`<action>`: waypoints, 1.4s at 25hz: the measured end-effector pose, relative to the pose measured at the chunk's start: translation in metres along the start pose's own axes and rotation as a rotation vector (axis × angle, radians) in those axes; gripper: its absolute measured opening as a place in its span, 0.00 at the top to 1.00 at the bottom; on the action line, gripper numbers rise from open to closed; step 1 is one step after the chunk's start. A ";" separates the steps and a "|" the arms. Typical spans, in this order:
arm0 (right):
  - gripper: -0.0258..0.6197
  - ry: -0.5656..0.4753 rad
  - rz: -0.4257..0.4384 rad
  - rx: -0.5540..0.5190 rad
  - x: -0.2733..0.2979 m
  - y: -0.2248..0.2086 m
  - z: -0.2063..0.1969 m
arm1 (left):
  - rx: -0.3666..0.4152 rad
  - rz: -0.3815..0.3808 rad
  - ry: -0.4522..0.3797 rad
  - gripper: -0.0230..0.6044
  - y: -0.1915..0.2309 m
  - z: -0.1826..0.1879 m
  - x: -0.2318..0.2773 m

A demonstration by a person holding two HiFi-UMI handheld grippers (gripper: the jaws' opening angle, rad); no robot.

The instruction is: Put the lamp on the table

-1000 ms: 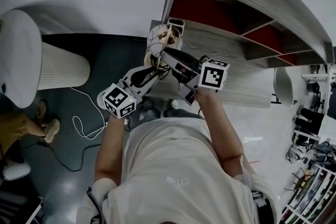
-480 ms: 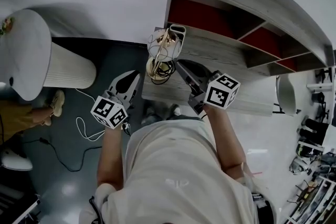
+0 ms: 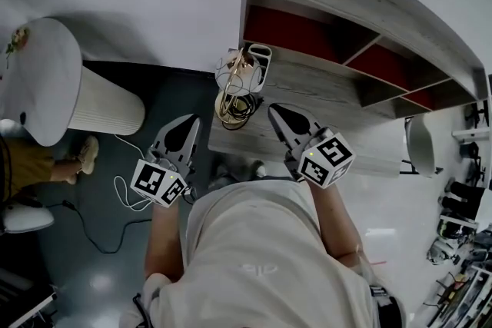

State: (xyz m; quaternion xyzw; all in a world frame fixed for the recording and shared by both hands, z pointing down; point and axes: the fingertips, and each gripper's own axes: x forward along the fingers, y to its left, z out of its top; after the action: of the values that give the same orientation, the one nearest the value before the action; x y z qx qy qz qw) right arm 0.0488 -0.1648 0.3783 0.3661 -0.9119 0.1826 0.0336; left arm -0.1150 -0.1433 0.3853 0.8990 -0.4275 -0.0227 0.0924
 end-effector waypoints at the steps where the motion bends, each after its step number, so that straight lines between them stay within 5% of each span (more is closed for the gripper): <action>1: 0.92 0.004 -0.018 -0.032 -0.002 -0.001 -0.001 | 0.020 -0.002 0.002 0.94 -0.004 0.002 0.000; 12: 0.92 -0.017 -0.067 -0.123 -0.013 0.005 -0.006 | 0.132 -0.030 0.057 0.94 -0.041 -0.002 0.000; 35: 0.92 0.022 -0.064 -0.147 -0.006 0.019 -0.016 | 0.049 0.006 0.043 0.94 -0.025 -0.006 -0.007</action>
State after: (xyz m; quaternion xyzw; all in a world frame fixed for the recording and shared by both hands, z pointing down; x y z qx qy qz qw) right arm 0.0391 -0.1427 0.3861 0.3894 -0.9103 0.1182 0.0762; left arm -0.0994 -0.1214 0.3858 0.9000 -0.4286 0.0077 0.0795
